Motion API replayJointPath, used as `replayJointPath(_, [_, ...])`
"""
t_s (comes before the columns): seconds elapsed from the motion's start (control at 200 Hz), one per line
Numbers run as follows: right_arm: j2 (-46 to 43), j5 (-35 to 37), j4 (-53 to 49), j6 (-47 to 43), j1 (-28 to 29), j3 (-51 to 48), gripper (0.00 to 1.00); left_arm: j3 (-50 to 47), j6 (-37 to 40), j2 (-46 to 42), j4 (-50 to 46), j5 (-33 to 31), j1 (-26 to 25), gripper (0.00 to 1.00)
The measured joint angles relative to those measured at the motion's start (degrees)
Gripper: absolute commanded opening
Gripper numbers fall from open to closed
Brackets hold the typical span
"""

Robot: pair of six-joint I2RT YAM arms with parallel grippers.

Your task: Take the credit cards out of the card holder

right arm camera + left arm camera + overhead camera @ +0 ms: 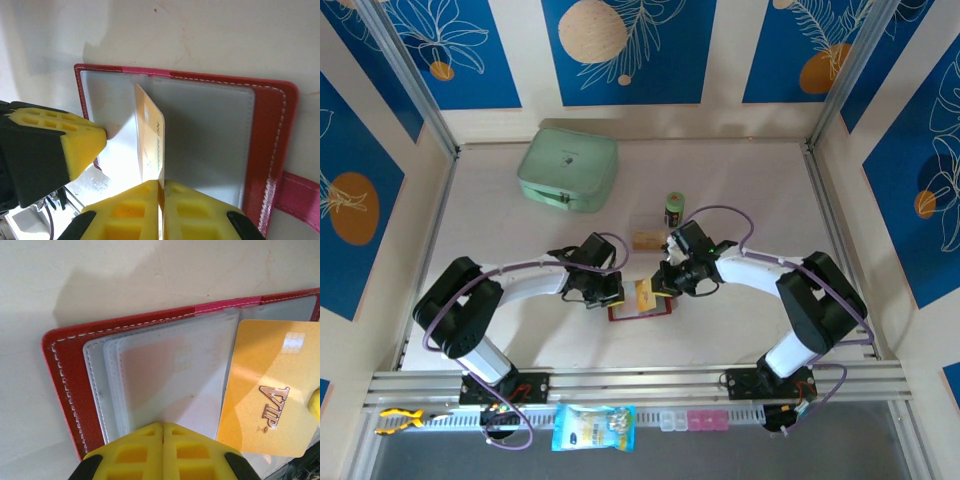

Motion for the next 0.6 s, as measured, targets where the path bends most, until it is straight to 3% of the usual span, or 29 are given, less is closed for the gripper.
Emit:
replayJointPath(0.33, [0.0,2.0,-3.3,-1.6,1.4,2.3,0.09,0.0,0.0,0.0,0.0,0.0,0.0,0.03])
replayJointPath(0.6, [1.6,2.7,-4.5,-1.7,3.0,4.4,0.16,0.0,0.0,0.0,0.0,0.0,0.0,0.03])
